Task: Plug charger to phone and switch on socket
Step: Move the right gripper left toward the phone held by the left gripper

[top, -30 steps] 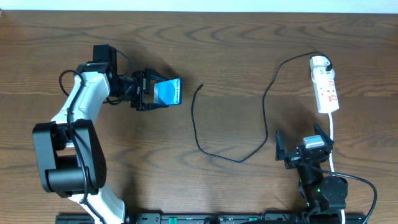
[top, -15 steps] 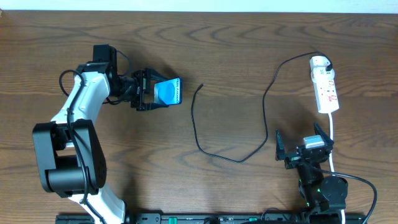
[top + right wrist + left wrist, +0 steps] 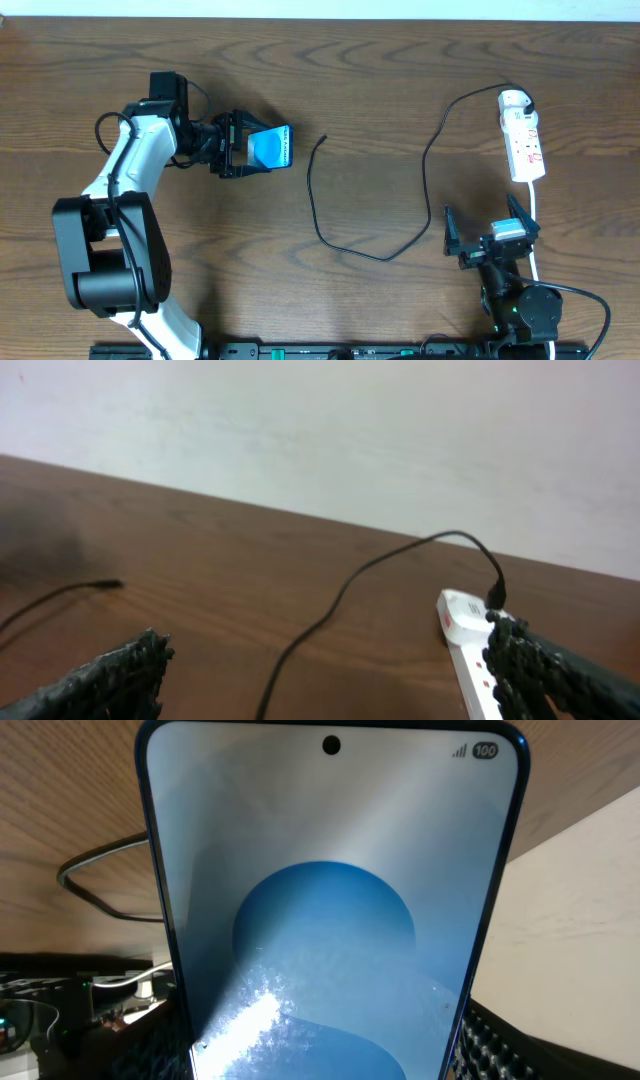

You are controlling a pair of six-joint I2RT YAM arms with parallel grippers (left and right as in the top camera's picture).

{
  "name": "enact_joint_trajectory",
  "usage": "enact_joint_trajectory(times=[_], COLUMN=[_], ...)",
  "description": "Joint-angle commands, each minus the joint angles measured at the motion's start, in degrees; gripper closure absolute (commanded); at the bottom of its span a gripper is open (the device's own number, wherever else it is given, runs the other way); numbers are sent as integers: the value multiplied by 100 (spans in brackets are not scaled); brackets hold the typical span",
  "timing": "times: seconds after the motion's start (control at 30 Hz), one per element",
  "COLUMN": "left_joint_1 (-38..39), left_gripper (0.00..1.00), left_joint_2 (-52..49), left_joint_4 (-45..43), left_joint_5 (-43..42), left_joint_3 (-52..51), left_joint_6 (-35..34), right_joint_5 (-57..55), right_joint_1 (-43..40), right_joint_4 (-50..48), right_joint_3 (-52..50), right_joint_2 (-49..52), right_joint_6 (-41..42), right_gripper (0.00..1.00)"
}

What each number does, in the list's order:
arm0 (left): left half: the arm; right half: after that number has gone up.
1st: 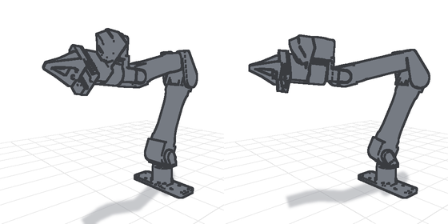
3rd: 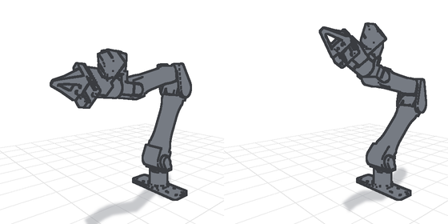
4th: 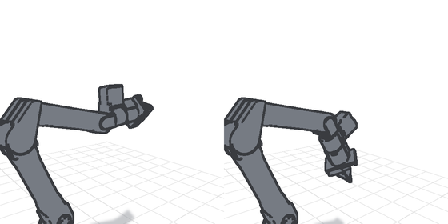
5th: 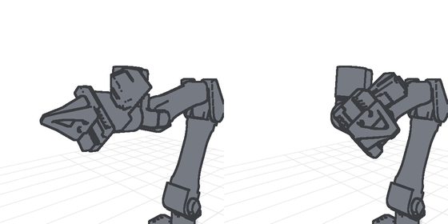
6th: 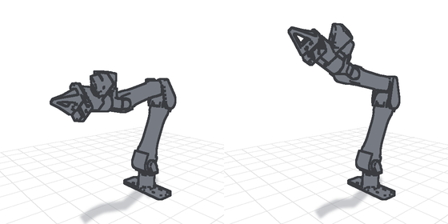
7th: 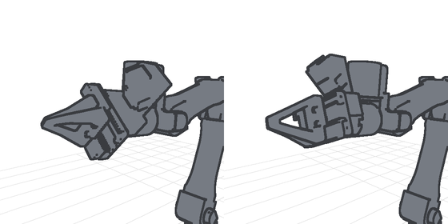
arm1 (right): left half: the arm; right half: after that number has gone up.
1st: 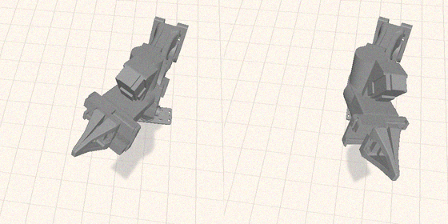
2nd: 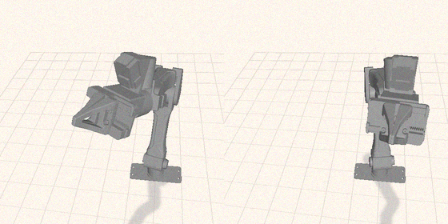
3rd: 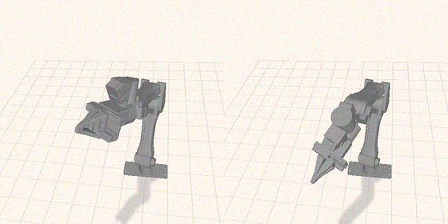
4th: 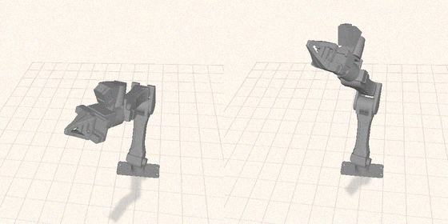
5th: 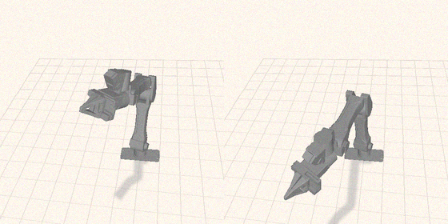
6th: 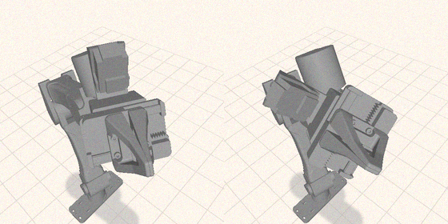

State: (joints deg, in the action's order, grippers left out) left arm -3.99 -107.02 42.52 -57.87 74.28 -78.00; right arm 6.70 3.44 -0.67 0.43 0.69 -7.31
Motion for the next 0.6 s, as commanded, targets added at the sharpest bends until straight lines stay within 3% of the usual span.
enact_joint_trajectory(times=[0.0, 0.17, 0.57], left_joint_1=[-17, -17, -17], left_gripper=[39, 39, 39], left_joint_2=[205, 205, 205], left_joint_4=[-133, -321, -321], left_joint_5=[-103, -98, 52], left_joint_3=[-11, -11, -11], left_joint_6=[-31, -31, -31], right_joint_5=[92, 522, 1547], right_joint_1=[-46, -46, -46], right_joint_4=[-63, -42, -44], right_joint_3=[-9, 212, 1738], right_joint_2=[-31, 144, 2133], right_joint_6=[420, 774, 769], right_gripper=[1, 1, 1])
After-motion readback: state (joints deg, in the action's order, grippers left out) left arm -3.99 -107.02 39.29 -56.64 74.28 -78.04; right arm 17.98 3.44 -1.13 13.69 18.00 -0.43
